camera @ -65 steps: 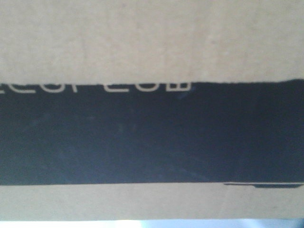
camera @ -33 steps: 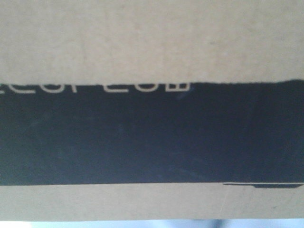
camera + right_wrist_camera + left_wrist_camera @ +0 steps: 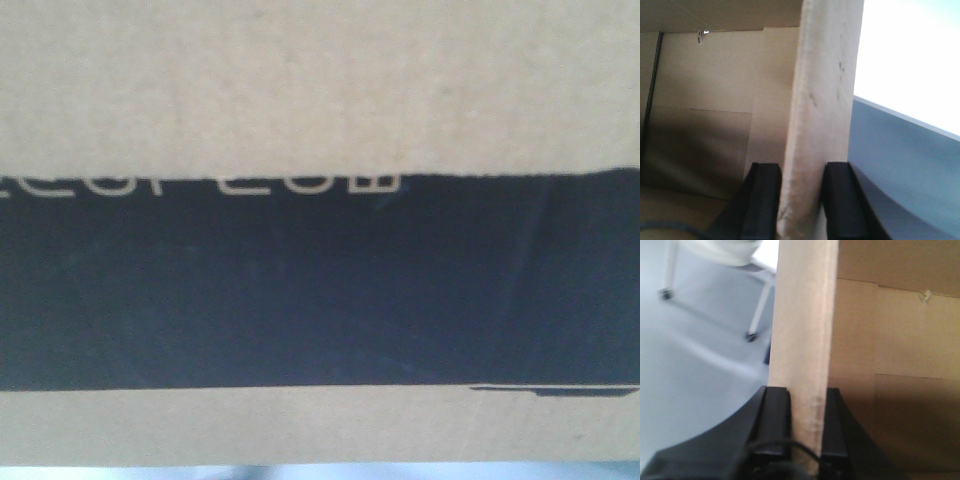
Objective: Grab box from left shelf to table start
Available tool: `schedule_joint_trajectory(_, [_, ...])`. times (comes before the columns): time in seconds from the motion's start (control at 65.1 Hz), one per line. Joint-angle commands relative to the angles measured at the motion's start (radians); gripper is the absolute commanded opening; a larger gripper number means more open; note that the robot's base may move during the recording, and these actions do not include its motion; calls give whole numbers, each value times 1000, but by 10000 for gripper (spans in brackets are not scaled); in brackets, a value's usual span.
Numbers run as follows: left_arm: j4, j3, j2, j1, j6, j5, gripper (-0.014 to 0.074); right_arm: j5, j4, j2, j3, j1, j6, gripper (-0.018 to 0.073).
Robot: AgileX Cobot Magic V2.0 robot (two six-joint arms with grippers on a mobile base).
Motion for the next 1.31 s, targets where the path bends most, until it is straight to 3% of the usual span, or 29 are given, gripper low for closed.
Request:
schedule_joint_trajectory(0.0, [63,-38,-8,-2,-35,-131,-102,-33,-118,-3,-28,-6,-8,55])
schedule_joint_trajectory(1.29, [63,-38,-8,-2,-35,-131,-102,-33,-117,-3,-28,-6,-8,55])
